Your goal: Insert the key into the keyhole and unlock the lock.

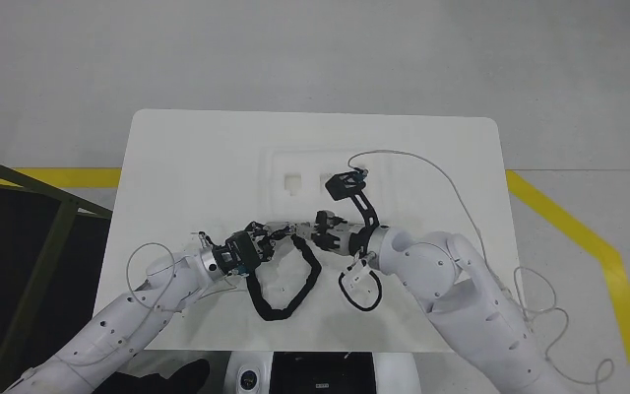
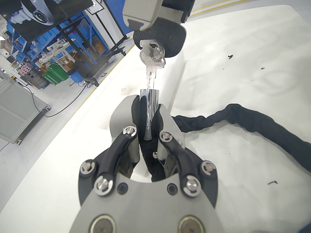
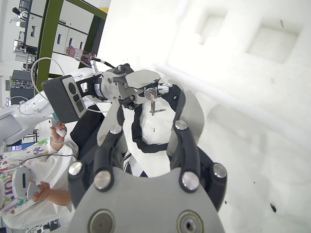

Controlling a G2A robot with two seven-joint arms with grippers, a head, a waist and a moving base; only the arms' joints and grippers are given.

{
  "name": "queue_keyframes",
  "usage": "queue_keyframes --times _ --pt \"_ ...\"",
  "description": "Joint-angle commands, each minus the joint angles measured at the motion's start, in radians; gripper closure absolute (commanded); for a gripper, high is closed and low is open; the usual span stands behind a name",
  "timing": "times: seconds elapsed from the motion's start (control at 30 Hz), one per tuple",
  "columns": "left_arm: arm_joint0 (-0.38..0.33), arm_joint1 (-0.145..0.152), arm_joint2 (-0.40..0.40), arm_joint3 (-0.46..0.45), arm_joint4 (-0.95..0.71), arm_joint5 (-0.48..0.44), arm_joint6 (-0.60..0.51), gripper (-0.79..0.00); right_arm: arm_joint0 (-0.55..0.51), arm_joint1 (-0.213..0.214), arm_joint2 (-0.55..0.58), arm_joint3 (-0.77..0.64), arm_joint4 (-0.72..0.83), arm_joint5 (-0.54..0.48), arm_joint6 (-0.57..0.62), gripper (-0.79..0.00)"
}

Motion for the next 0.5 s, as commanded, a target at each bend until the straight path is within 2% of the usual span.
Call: queue_keyframes --times 0.0,0.03,0.2,0.47 --pt "0.0 0.0 0.0 0.0 0.0 0.0 0.0 0.0 -0.007 0.002 0.007 0.001 0.002 -0.006 0.0 -0.185" --pt "0.0 0.0 0.0 0.0 0.0 0.0 0.0 0.0 -0.009 0.002 0.009 0.002 0.002 -0.009 0.0 -0.175" --pt "0.0 0.0 0.0 0.0 0.0 0.0 0.0 0.0 -0.011 0.001 0.008 0.011 0.006 -0.019 -0.012 0.0" --pt "0.0 0.0 0.0 0.0 0.0 0.0 0.0 0.0 -0.005 -0.002 -0.004 0.016 0.005 -0.028 -0.022 0.0"
